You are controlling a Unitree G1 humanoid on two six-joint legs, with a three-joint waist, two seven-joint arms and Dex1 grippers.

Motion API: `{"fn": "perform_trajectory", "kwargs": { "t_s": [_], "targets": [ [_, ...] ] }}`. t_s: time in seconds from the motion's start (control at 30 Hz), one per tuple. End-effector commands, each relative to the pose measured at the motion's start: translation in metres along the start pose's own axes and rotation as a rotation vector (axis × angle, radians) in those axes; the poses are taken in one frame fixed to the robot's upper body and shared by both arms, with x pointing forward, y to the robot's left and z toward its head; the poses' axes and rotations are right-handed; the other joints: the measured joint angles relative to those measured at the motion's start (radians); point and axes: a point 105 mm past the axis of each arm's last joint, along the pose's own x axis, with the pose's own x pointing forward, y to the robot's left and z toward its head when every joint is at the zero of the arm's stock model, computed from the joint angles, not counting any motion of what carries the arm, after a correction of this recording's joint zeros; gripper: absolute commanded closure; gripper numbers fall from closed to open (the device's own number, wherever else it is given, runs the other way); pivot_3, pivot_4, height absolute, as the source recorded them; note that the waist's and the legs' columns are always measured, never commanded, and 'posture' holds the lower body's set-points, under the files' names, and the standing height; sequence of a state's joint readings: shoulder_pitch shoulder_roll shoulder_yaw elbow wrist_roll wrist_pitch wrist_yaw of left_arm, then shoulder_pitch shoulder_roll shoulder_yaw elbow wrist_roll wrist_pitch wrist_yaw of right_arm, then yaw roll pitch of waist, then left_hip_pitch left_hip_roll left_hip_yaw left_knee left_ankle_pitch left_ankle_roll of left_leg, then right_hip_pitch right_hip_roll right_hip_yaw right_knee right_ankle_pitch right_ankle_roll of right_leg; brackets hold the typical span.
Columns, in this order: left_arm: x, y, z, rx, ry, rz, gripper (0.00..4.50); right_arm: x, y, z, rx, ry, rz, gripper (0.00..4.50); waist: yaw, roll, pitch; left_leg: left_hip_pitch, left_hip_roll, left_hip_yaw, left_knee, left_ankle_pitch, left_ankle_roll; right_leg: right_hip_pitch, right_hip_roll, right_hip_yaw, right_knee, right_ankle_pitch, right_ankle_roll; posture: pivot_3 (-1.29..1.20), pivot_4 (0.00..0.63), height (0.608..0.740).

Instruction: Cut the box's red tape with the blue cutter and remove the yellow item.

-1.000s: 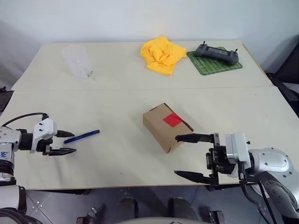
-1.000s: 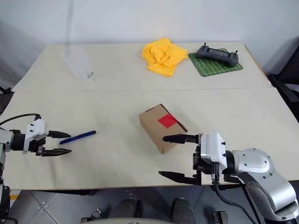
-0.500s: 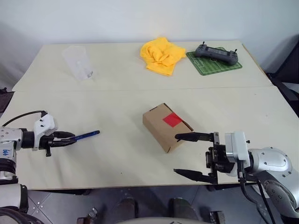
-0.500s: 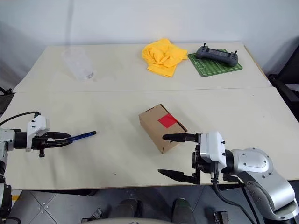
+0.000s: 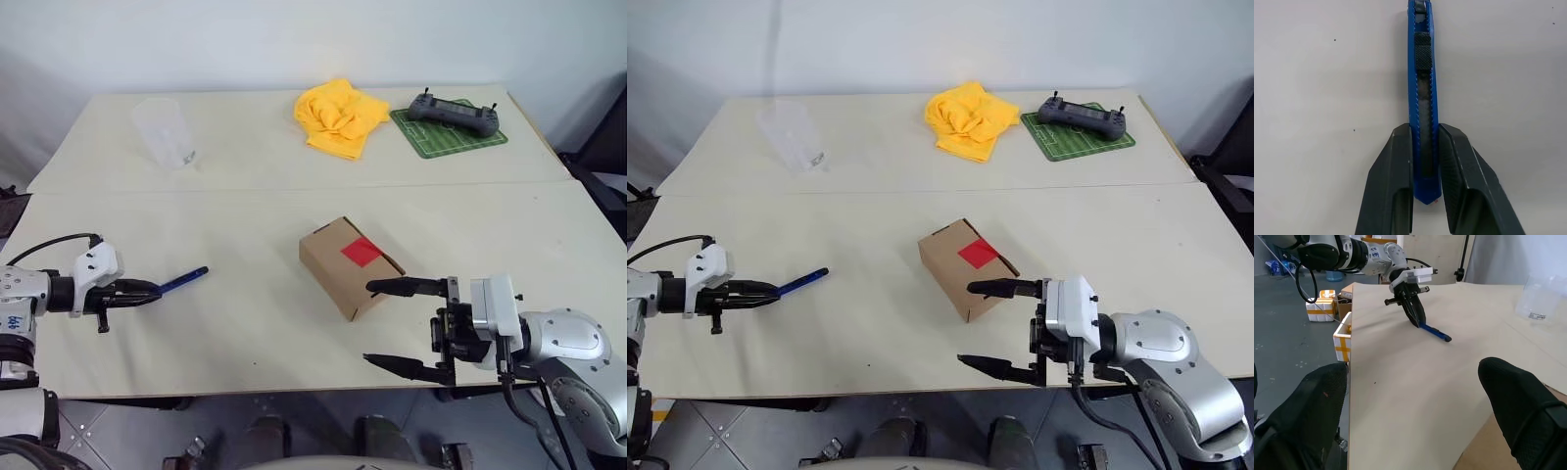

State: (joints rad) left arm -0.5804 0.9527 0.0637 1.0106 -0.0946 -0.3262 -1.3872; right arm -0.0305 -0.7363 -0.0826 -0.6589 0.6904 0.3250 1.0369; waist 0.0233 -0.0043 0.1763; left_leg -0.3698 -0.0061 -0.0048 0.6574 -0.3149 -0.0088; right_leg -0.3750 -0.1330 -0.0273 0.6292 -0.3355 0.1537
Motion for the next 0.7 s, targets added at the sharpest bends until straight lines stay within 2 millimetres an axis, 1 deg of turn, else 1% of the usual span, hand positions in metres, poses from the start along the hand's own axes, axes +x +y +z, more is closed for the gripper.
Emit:
{"fn": "perform_trajectory", "kwargs": {
  "t_s": [0.03,0.13,0.2,0.3,0.33,0.4,0.47,0.57,0.6,0.7],
  "targets": [
    [0.013,-0.016,-0.020,-0.053,0.050,-0.066,4.08,0.002,0.001,0.005,-0.026,-0.025,0.016,0.00,0.000,0.000,0.000,0.000,0.000,0.000,0.000,0.000,0.000,0.000,0.000,0.000,0.000,0.000,0.000,0.00,0.150,0.740],
    [0.013,-0.016,-0.012,-0.018,0.008,-0.062,4.08,0.001,0.001,0.005,-0.028,-0.021,0.013,0.00,0.000,0.000,0.000,0.000,0.000,0.000,0.000,0.000,0.000,0.000,0.000,0.000,0.000,0.000,0.000,0.00,0.150,0.740],
    [0.013,-0.017,-0.003,0.014,-0.028,-0.081,4.08,-0.001,0.000,0.005,-0.030,-0.013,0.007,0.00,0.000,0.000,0.000,0.000,0.001,0.000,0.000,0.000,0.000,0.000,0.000,0.000,0.000,0.000,0.000,0.00,0.150,0.740],
    [0.014,-0.025,0.016,0.064,-0.085,-0.143,4.08,-0.009,-0.001,0.007,-0.035,-0.004,-0.001,0.00,0.001,0.000,0.000,-0.002,0.001,-0.001,0.000,0.000,0.000,0.000,-0.001,0.000,-0.002,0.000,0.000,0.00,0.150,0.740],
    [0.015,-0.033,0.026,0.100,-0.095,-0.191,4.08,-0.013,-0.003,0.010,-0.045,-0.005,-0.011,0.00,0.001,-0.001,0.000,-0.002,0.001,-0.001,0.000,0.000,-0.001,0.000,-0.001,0.000,-0.002,0.000,0.000,0.00,0.150,0.740],
    [0.025,-0.060,0.053,0.189,-0.120,-0.320,4.08,-0.022,-0.009,0.021,-0.076,-0.044,-0.054,0.00,-0.003,-0.003,0.002,-0.002,0.001,-0.004,0.000,0.000,-0.002,0.000,-0.001,0.000,-0.002,0.000,0.001,0.00,0.150,0.740],
    [0.036,-0.082,0.070,0.215,-0.137,-0.386,4.08,-0.026,-0.011,0.029,-0.079,-0.079,-0.064,0.00,-0.004,-0.004,0.003,-0.003,0.002,-0.007,0.000,-0.002,-0.002,0.000,-0.001,0.002,-0.003,0.002,0.003,0.00,0.150,0.740],
    [0.053,-0.108,0.080,0.223,-0.114,-0.446,4.08,-0.024,-0.006,0.033,-0.060,-0.122,-0.056,0.00,-0.005,-0.005,0.004,-0.005,0.002,-0.009,0.000,-0.003,-0.002,0.000,-0.001,0.001,-0.007,0.002,0.003,0.00,0.150,0.740],
    [0.062,-0.118,0.084,0.232,-0.104,-0.471,4.08,-0.024,-0.005,0.034,-0.061,-0.130,-0.063,0.00,-0.006,-0.005,0.004,-0.005,0.002,-0.009,-0.001,-0.003,-0.003,0.000,-0.001,0.001,-0.007,0.002,0.003,0.00,0.150,0.740],
    [0.083,-0.143,0.103,0.243,-0.116,-0.520,4.08,-0.027,-0.003,0.032,-0.053,-0.119,-0.079,0.00,-0.005,-0.004,0.005,-0.005,0.002,-0.008,-0.002,-0.003,-0.002,0.000,0.000,0.001,-0.008,0.002,0.003,0.00,0.150,0.740]
  ]
}}
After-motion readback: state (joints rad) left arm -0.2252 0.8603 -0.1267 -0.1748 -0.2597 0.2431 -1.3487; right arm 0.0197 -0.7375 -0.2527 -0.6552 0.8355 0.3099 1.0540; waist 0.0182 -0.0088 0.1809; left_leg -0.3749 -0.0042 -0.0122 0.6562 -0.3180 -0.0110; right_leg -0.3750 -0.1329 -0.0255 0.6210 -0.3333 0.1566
